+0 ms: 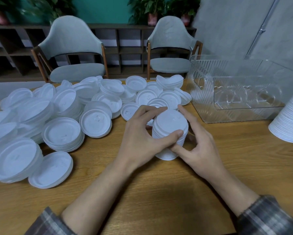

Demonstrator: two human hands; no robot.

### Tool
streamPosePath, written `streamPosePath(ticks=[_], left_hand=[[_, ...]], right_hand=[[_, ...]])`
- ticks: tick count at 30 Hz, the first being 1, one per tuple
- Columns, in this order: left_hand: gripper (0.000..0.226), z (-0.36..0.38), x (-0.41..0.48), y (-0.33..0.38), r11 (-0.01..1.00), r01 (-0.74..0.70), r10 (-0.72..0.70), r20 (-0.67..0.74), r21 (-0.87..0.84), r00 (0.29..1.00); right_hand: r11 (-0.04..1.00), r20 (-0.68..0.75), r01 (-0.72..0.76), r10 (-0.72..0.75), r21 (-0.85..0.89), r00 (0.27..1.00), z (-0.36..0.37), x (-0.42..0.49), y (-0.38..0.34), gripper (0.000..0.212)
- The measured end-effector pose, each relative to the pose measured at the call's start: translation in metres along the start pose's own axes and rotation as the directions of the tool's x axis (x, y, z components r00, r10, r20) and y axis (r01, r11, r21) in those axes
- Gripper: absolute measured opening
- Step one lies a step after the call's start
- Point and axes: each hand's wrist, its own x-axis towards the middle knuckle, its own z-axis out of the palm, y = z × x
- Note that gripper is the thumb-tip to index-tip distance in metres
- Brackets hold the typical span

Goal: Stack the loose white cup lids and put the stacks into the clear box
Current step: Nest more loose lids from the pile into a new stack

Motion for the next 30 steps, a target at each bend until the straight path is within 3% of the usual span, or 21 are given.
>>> streamPosePath(ticks=[19, 27, 30], left_hand=[[0.059, 0.003, -0.003, -0.001, 0.995, 0.083, -0.079, 0.072, -0.052, 0.994], [0.059, 0.003, -0.004, -0.003, 0.991, 0.103, -0.094, 0.099, -0.088, 0.991], [0.068, 0.004, -0.007, -0.009, 0.978, 0.144, -0.123, 0.146, -0.15, 0.982]], right_hand=[[0.995, -0.04, -0.006, 0.01, 0.102, 0.999, -0.001, -0.001, 0.0, 0.077], [0.999, 0.028, -0.038, 0.038, 0.026, 0.999, 0.0, -0.001, 0.0, 0.085], [0.997, 0.061, -0.077, 0.075, 0.032, 0.995, 0.0, -0.002, -0.003, 0.089]])
